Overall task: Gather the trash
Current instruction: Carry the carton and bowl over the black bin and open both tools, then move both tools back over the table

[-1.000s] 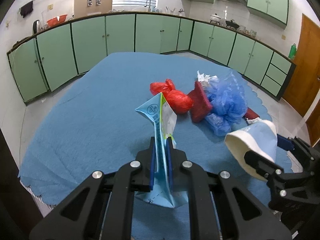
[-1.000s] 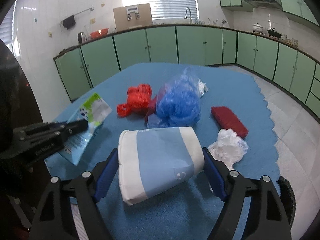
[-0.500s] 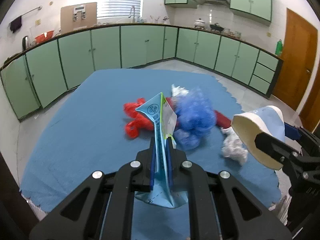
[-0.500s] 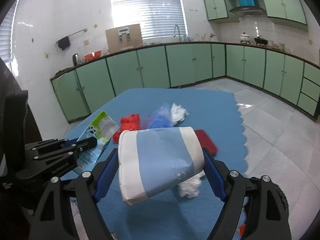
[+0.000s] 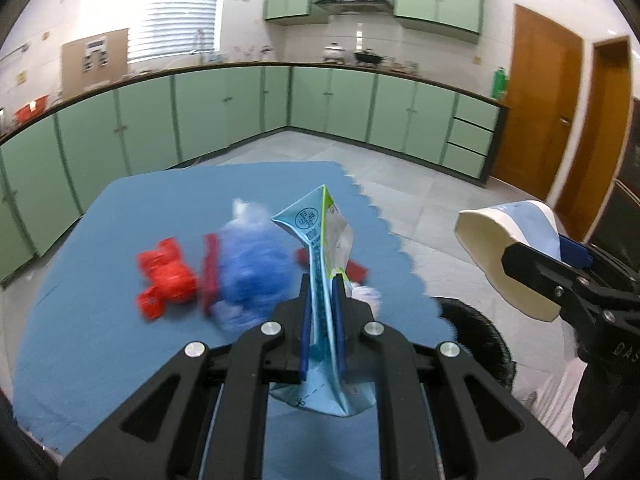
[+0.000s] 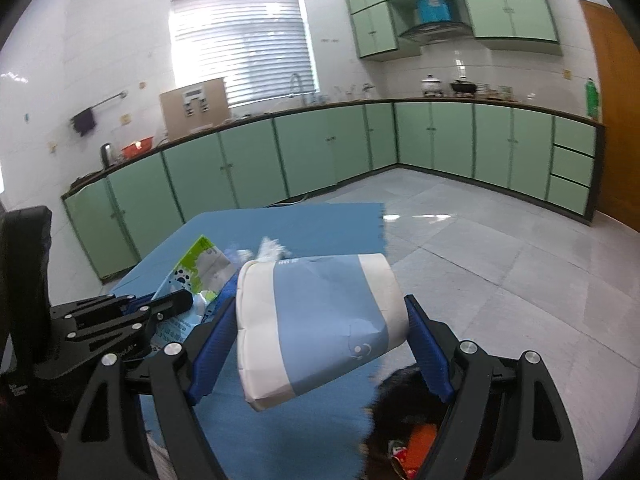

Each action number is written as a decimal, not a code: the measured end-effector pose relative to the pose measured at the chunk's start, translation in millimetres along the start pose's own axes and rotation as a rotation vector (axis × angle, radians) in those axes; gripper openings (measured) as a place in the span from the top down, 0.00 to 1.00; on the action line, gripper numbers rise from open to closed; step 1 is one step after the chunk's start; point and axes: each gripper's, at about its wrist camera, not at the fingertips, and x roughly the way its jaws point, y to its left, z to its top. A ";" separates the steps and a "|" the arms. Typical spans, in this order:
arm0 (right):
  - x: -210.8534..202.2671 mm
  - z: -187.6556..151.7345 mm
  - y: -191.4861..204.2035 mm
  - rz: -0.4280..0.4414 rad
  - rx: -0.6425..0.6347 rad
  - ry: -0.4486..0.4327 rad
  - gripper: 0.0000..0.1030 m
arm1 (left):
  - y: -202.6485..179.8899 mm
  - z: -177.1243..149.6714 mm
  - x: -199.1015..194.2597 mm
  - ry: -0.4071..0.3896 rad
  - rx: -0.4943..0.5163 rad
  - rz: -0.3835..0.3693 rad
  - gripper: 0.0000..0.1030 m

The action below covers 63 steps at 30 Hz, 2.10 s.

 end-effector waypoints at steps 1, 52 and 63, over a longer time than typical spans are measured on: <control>-3.0 0.1 -7.8 -0.017 0.008 -0.003 0.23 | -9.4 0.2 3.2 0.001 0.010 -0.018 0.91; 0.7 -31.1 -156.1 -0.349 0.223 0.078 0.06 | -97.6 34.7 91.4 0.029 0.033 -0.209 0.20; 39.9 -13.7 -69.6 -0.221 0.155 0.079 0.06 | -1.4 33.4 46.0 -0.014 -0.065 -0.008 0.13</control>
